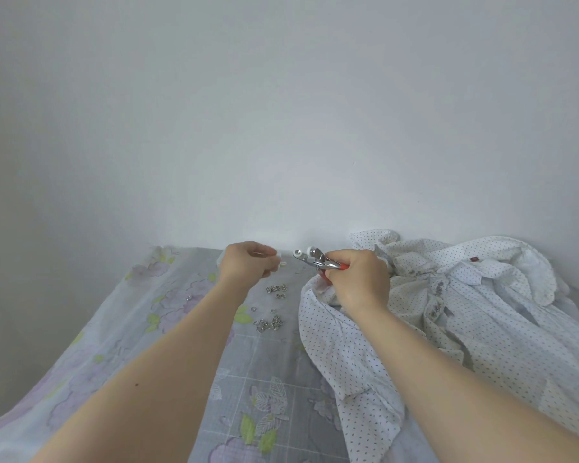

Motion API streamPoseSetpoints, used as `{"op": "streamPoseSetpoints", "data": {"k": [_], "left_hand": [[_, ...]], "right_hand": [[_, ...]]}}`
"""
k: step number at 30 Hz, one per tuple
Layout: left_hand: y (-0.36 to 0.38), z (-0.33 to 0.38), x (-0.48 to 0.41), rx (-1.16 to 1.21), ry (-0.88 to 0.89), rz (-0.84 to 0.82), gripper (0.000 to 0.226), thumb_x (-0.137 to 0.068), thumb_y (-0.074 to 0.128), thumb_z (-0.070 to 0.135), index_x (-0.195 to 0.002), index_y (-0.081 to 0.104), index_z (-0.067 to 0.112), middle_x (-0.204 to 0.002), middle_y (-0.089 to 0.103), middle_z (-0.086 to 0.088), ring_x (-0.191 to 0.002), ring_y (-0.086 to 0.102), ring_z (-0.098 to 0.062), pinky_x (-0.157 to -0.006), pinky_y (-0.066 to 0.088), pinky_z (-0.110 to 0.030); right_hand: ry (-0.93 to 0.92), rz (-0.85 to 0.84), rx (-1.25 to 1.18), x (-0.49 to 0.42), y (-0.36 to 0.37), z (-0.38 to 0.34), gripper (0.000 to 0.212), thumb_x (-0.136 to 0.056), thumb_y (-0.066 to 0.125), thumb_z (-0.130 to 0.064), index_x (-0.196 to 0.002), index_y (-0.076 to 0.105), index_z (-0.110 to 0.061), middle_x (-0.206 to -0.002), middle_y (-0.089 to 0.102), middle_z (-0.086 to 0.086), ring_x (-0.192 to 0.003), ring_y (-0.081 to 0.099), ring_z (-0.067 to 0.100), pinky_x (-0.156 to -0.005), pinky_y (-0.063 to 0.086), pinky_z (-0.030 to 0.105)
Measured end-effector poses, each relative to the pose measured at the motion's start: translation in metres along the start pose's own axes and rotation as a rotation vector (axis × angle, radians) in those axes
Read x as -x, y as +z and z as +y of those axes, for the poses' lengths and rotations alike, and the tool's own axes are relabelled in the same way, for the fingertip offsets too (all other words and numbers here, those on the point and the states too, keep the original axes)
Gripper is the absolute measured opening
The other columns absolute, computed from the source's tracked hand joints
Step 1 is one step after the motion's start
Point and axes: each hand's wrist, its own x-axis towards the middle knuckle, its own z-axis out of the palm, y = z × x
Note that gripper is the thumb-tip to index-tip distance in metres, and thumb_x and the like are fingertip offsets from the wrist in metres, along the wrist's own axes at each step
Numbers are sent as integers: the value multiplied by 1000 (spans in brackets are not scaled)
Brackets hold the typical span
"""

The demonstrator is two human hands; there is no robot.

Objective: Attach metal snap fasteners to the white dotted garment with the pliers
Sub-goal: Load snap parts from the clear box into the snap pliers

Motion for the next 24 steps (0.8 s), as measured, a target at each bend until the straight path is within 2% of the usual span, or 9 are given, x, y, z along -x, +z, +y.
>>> {"op": "streamPoseSetpoints", "data": {"k": [2,5,12,16,21,24], "left_hand": [[4,9,6,62,33,6,15,-75,76,1,-73,65,10,-68,64,-4,-61,60,-15,-64,53,-21],[8,17,12,107,53,-6,16,-72,79,2,-74,66,11,-67,65,-2,-59,60,-12,-66,52,-23],[9,22,21,47,89,-13,18,-70,80,1,-73,66,11,-71,70,-3,-66,64,-17,-67,53,-28],[7,26,23,18,77,-38,19,-69,80,1,-74,65,10,-75,68,-5,-69,64,-16,-69,54,-28],[5,30,23,30,13,-135,10,-77,74,2,-79,67,8,-77,66,-5,-71,64,-15,-66,59,-24],[6,32,24,-67,-10,-206,5,-85,66,4,-83,68,8,-77,66,-8,-71,65,-15,-70,59,-23]], "right_hand": [[-1,1,-8,3,-2,-3,29,-77,62,-6,-78,78,-30,-67,74,-1,-69,67,21,-64,57,37],[-6,15,-16,5,-4,-6,28,-76,62,-5,-77,78,-27,-67,74,2,-69,67,24,-64,57,39],[-20,10,25,10,-6,-7,27,-74,62,-6,-76,77,-27,-62,72,2,-64,66,26,-62,55,37],[-28,9,34,11,-7,-8,27,-75,64,-7,-80,78,-30,-66,73,0,-65,66,24,-66,55,36],[-39,9,44,14,-7,-13,29,-78,64,-7,-87,78,-30,-73,75,-2,-72,65,25,-76,52,35],[-44,6,79,15,-9,-15,30,-78,64,-6,-88,78,-31,-75,75,-2,-73,65,24,-79,51,35]]}}
